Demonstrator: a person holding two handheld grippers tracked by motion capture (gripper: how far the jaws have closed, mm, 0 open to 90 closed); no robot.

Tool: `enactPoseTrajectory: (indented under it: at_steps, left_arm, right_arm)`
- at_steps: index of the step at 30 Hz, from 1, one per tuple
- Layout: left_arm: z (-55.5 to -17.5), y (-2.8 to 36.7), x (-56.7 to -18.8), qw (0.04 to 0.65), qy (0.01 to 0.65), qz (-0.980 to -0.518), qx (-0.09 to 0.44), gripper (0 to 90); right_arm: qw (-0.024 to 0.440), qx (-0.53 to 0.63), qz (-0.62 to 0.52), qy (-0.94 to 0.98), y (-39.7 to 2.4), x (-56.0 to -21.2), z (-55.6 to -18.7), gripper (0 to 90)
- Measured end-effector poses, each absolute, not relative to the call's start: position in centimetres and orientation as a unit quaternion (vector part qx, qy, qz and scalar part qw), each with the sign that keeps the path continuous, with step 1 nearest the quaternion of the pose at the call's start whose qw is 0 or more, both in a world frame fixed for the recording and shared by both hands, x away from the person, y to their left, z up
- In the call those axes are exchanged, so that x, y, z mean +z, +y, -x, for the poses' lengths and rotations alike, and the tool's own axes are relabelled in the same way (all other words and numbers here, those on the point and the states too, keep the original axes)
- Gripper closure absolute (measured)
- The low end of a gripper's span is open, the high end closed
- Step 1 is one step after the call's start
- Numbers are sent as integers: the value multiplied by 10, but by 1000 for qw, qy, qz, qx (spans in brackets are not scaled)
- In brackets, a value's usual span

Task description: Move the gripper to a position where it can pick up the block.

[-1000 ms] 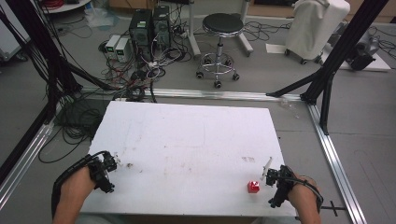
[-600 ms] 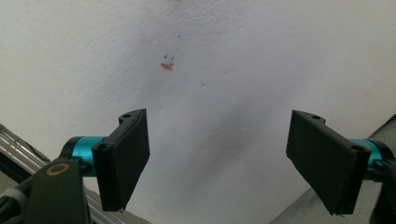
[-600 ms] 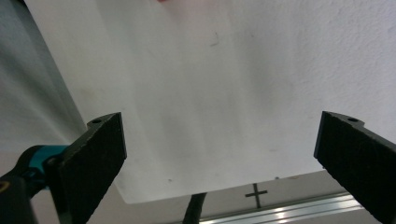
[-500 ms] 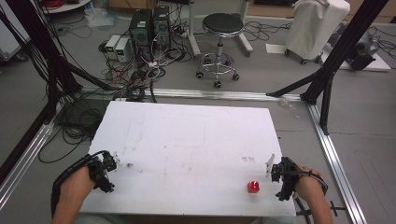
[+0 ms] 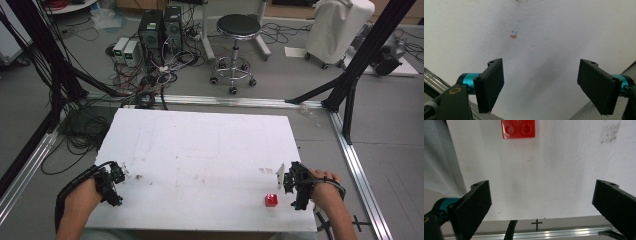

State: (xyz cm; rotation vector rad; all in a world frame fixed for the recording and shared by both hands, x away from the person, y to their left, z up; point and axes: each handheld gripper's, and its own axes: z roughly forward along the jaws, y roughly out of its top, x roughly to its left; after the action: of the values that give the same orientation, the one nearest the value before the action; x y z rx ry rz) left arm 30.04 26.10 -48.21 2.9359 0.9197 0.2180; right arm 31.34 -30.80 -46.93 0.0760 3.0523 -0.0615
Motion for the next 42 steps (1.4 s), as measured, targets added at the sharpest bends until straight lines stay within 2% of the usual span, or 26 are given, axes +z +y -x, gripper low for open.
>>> enactPoseTrajectory:
  at_steps: [7,20,42]
  left_arm:
    - [-300,261,-481,29,297,-952,71,217]
    - [-300,261,-481,31,298,-951,72,217]
    - [-300,260,-481,32,299,-951,74,218]
  right_arm:
    - [51,-10,-3,999,-291,-466,-314,15]
    - [25,-9,25,999,-269,-487,-314,15]
    - [0,3,13,1000,-265,-523,-313,15]
